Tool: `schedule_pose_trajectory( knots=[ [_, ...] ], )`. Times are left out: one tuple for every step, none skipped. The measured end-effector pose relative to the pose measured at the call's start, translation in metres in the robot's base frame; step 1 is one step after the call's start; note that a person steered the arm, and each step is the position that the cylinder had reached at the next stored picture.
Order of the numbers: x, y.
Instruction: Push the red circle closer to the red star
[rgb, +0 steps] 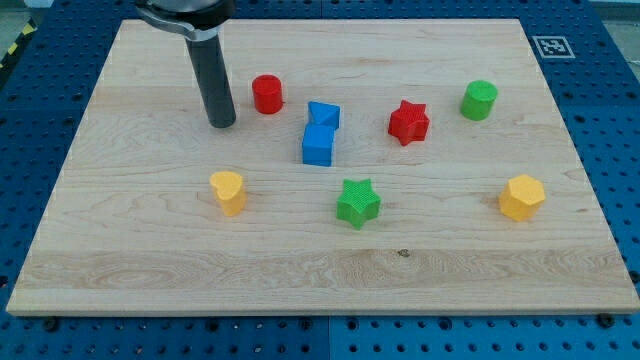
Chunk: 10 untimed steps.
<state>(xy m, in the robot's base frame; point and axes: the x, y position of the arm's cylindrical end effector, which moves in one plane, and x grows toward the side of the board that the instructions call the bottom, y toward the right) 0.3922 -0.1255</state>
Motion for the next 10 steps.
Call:
schedule_pose_trajectory(
  knots=[
    [-0.032, 0.001],
    [-0.056, 0.005],
    [-0.043, 0.005],
    [-0.036, 0.005],
    [-0.037, 0.015],
    [-0.047, 0.063],
    [-0.061, 0.105],
    [-0.061, 0.111],
    [-0.061, 0.135],
    [-0.061, 0.164]
  ],
)
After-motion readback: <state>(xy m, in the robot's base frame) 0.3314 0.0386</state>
